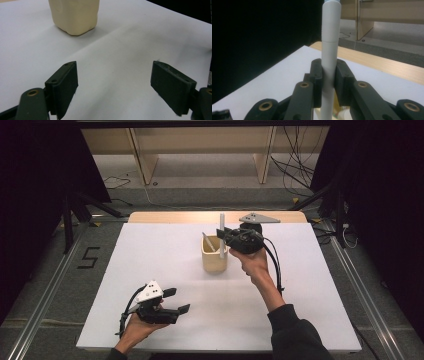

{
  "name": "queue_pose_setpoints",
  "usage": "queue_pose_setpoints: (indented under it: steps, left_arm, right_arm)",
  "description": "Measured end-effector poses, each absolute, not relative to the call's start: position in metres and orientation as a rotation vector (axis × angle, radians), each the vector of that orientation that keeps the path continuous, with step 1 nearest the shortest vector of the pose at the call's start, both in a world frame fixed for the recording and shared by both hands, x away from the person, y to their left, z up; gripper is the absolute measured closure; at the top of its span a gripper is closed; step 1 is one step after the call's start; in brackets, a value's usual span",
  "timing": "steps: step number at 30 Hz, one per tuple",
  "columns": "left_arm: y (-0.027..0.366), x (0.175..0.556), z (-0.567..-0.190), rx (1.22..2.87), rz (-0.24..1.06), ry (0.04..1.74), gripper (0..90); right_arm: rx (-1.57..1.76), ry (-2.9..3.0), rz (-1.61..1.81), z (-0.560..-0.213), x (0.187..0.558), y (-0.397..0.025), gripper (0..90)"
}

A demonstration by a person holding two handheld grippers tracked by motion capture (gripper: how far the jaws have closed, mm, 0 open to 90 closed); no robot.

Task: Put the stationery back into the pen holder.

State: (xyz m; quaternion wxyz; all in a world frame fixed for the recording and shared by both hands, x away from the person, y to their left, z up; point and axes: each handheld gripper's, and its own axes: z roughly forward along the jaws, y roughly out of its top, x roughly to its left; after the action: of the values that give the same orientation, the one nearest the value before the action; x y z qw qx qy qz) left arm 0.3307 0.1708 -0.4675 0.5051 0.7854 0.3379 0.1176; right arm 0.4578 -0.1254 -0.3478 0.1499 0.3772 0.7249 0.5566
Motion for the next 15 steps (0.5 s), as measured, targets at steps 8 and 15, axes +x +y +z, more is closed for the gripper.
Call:
queue_pose_setpoints:
  steps: [8,15]
  left_arm:
    - [0.175,0.328,-0.470,1.880,0.292,0.824,21.4]
    - [0.174,0.327,-0.473,1.896,0.298,0.825,21.2]
  right_arm:
    - [1.140,2.082,1.569,-0.345,0.481,-0.107,78.2]
    - [1.149,2.101,1.505,-0.354,0.492,-0.091,78.2]
